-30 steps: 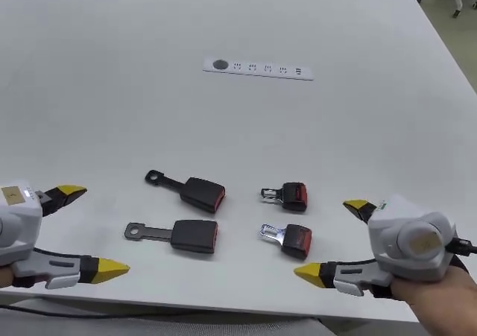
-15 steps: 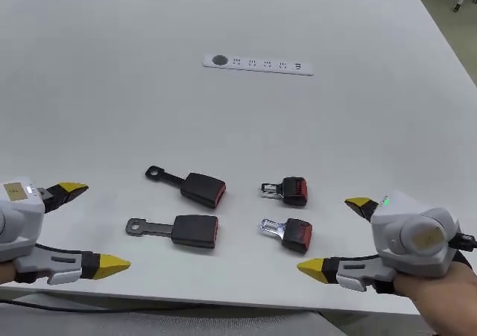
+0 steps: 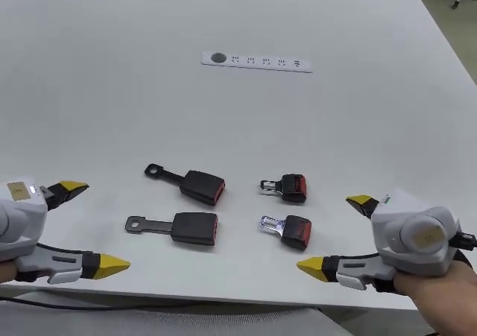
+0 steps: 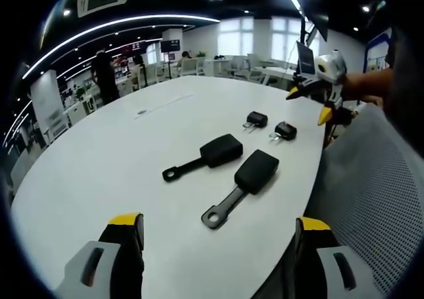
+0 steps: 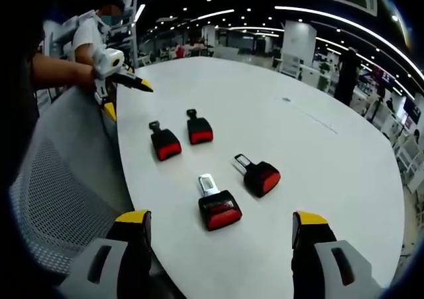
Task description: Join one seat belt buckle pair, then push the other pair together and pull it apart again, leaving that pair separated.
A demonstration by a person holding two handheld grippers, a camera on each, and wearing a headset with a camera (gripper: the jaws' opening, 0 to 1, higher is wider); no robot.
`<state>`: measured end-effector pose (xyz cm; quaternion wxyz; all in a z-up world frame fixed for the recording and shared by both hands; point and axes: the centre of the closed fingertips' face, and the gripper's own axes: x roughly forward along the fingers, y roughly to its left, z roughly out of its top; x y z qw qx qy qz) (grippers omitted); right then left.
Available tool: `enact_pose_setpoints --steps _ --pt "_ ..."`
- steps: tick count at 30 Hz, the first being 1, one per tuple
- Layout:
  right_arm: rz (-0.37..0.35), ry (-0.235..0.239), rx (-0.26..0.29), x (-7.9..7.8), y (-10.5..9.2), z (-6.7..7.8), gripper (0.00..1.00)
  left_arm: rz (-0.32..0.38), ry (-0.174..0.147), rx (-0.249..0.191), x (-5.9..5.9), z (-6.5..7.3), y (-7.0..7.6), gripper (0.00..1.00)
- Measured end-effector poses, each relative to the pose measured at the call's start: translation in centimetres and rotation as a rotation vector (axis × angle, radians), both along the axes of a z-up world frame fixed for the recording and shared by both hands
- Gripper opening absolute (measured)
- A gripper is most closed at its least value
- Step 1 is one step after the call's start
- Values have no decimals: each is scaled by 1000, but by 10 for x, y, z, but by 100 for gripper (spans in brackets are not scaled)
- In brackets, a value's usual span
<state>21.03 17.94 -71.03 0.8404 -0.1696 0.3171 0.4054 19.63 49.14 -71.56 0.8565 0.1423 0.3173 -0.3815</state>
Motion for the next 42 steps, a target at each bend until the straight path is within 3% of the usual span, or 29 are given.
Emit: enact_pose_setpoints --steps 10,19,26,32,42 --pt "12 8 -12 -2 2 -2 83 -23 -4 31 -3 -4 -1 95" --pt "63 -3 -58 -7 4 -5 79 -69 21 92 -8 -15 2 90" --pt "97 -11 -72 -7 8 -5 72 -98 27 117 -15 -14 -7 86" --pt "141 -21 -99 -4 8 -8 65 -129 30 141 -18 -15 -8 82" --pt "146 -37 -119 5 2 -13 64 -157 50 169 -20 -17 -6 74"
